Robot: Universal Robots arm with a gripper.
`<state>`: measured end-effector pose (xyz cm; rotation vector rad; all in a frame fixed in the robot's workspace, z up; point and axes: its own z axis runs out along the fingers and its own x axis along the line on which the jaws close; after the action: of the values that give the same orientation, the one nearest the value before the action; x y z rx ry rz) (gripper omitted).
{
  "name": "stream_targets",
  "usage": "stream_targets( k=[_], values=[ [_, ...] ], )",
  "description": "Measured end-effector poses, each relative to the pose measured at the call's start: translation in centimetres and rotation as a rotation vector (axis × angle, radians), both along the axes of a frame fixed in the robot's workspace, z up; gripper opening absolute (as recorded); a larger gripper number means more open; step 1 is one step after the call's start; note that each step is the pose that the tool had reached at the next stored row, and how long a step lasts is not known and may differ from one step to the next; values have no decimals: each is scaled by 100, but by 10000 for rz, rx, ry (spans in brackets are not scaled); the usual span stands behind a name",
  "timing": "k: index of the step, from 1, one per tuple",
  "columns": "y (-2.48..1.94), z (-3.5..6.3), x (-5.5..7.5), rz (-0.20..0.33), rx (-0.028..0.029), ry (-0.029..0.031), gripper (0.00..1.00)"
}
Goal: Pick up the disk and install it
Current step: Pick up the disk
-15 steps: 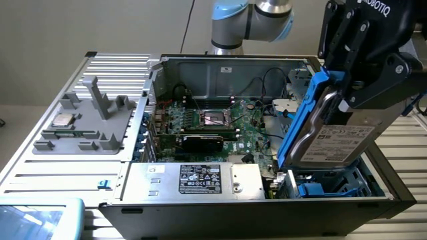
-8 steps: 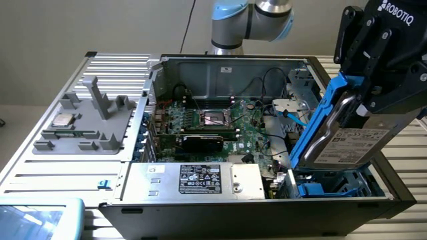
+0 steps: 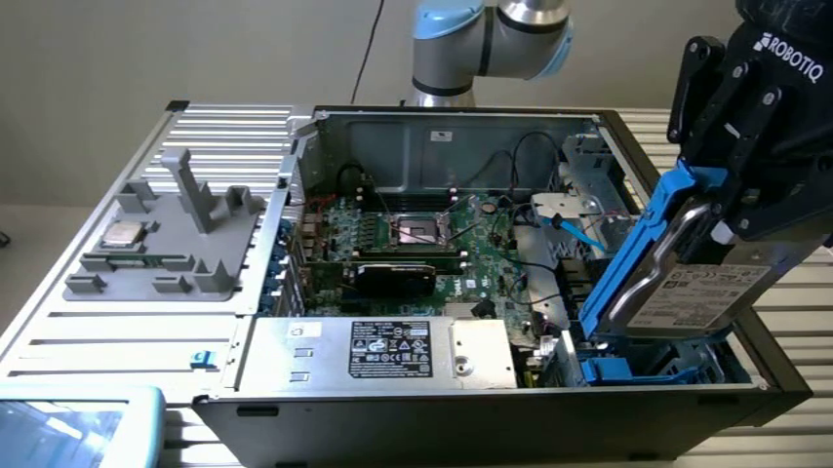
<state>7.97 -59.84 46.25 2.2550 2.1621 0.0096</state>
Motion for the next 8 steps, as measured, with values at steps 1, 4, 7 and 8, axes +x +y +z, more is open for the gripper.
stream_targets(
  k=[1,4,7,8],
  values=[
    [0,-18,11,-2,5,0,37],
    [0,-72,29,-8,13,1,37],
    [0,-128,33,-10,36,1,37],
    [0,-146,36,-8,43,0,37]
  ],
)
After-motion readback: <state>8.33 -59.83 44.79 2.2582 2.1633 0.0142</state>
